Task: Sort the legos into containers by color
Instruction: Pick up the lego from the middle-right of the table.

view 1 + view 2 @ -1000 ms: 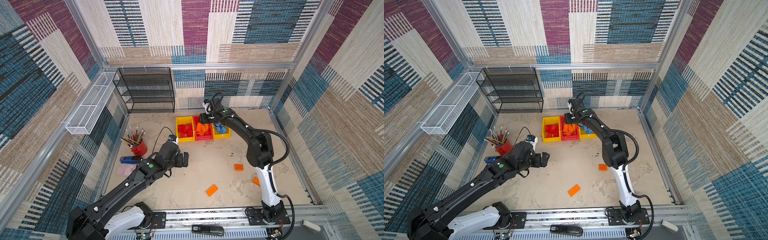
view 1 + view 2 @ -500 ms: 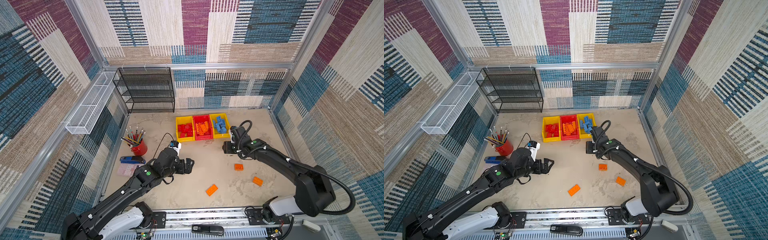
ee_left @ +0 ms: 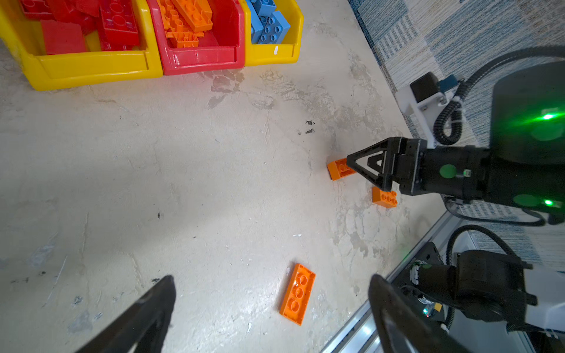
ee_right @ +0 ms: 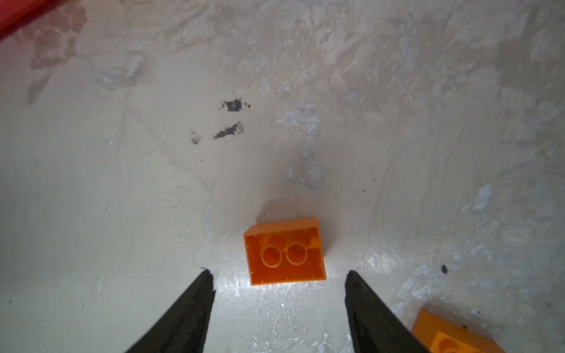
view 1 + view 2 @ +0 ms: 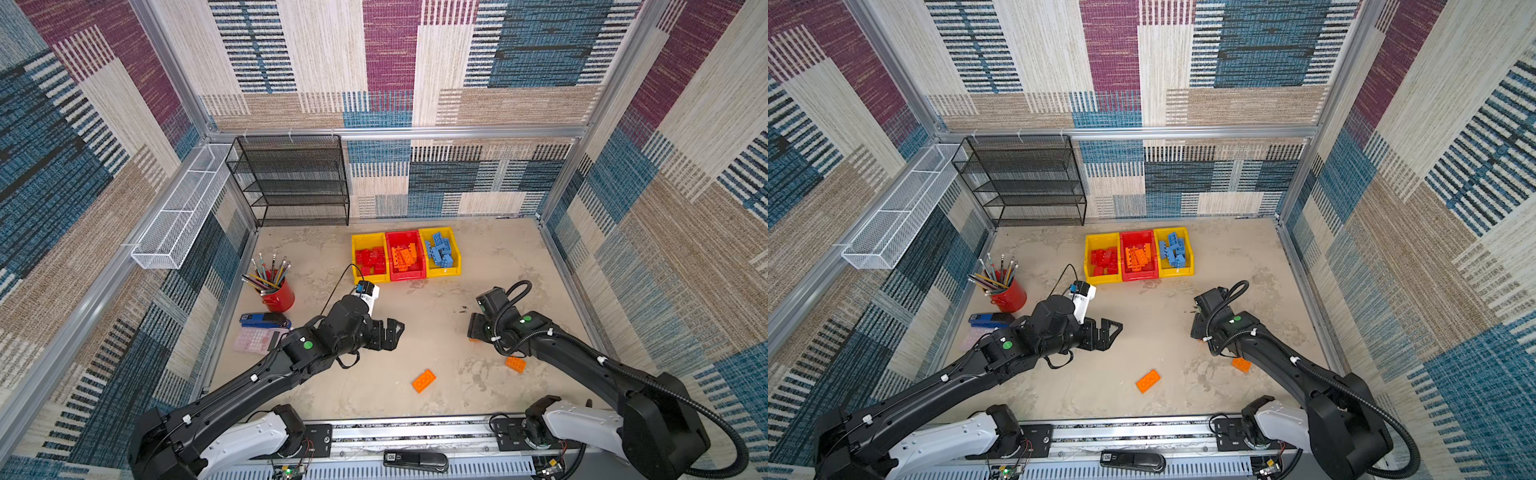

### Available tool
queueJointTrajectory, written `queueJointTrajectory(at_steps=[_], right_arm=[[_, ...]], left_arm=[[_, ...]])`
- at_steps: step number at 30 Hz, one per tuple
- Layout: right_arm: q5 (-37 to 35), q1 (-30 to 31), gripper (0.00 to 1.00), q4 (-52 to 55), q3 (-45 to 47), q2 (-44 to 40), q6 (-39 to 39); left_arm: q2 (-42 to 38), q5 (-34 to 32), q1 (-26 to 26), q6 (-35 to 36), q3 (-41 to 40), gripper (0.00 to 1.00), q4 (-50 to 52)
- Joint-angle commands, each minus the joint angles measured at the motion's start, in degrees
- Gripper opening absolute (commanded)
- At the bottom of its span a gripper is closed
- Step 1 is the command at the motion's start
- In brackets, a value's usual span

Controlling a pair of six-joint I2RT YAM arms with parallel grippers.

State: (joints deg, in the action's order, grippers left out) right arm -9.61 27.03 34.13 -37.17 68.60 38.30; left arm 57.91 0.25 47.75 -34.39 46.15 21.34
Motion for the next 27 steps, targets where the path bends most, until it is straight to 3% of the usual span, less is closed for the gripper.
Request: queueJointTrajectory(at_steps=[1,18,21,24,27], right_arm=[[-0.04,0.06,0.70,-3.40,1.19,2.61,1.13],[1.79,0.04,0.64,-7.92,-0.21,10.96,-2.08],[1.90,0.04,0.60,-8.42,0.17,11.70,-2.58],[1.98,0.04,0.46,-8.30,-0.65,12.12,-3.45],[2.05,0.04,0.40,-7.55,-2.28,11.49,-4.46]], left_arm=[[-0.49,-1.36,-0.08,1.99,0.85,0.99,0.37],[1.23,-3.42,-0.03,5.72,2.87,0.99,3.25],[1.08,-3.80,-0.10,5.74,2.48,0.99,2.98],[0.84,-4.27,-0.11,5.74,2.19,0.99,2.82],[0.54,-4.69,-0.11,5.74,1.84,0.99,2.78]])
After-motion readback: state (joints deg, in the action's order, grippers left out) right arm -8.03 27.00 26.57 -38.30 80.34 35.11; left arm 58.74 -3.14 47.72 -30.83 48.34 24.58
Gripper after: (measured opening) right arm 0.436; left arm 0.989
